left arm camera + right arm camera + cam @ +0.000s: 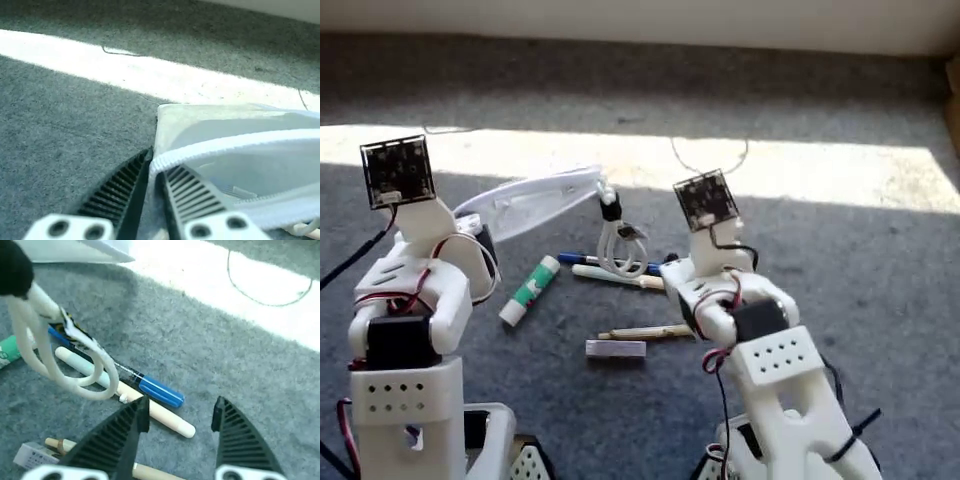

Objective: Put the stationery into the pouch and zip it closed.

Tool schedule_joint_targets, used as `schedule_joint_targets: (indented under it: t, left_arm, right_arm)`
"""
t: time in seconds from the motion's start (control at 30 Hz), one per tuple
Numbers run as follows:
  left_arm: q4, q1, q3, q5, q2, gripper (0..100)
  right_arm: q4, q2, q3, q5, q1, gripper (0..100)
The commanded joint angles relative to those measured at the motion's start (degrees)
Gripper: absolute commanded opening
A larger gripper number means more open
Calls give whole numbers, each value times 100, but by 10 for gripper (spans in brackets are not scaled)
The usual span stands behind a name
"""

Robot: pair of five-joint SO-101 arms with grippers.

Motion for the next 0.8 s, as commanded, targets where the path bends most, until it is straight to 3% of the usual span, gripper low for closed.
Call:
schedule_joint_targets:
  t: [0.0, 0.5, 0.77]
  left_arm:
    - [-97, -22, 31, 44, -101, 11]
    - [-79, -13, 40, -141, -92, 11]
    - [-70, -13, 48, -149, -92, 11]
  right_arm:
    - [611, 514, -1095, -35, 66, 198]
    - [1262, 602, -1613, -2022, 391, 198]
    - [2993, 611, -2976, -2620, 470, 203]
